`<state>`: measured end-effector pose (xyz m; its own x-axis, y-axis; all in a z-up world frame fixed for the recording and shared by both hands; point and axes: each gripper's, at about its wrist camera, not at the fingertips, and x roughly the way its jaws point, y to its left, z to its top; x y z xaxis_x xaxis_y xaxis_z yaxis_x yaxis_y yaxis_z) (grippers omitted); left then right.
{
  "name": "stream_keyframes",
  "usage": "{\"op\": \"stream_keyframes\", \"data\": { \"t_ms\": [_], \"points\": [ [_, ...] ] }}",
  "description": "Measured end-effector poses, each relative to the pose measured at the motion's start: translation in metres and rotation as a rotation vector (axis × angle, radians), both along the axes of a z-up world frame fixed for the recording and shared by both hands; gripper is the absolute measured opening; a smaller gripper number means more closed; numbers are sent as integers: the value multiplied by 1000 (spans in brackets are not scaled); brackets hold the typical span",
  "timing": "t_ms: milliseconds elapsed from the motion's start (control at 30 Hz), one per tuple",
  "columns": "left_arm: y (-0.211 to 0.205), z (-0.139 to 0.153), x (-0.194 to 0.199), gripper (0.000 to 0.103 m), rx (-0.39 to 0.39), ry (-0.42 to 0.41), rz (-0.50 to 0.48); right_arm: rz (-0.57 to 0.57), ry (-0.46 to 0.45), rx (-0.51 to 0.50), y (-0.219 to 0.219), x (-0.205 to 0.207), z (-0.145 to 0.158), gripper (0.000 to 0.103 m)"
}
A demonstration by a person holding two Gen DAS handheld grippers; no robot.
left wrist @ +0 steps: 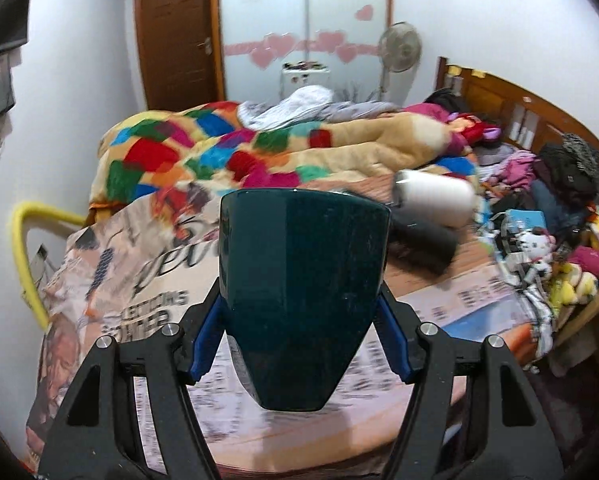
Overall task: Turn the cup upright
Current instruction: 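Lift the green mug with the left tool and carry it toward the right tool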
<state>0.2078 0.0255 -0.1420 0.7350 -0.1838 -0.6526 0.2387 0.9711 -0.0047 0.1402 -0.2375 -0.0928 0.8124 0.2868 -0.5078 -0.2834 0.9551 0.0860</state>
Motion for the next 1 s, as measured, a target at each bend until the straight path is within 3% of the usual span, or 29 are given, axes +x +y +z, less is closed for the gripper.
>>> {"op": "stream_keyframes", "data": {
  "t_ms": [300,767,1000],
  "points": [
    [-70,-7,-5,67,-28,34,-100,-12,-11,27,-20,-6,-1,103],
    [-117,-118,29,67,-28,271,-92,-35,79,27,-44,9,-36,103],
    [-124,-130,38,67,-29,284,-103,-37,150,12,-43,20,-59,103]
  ]
}}
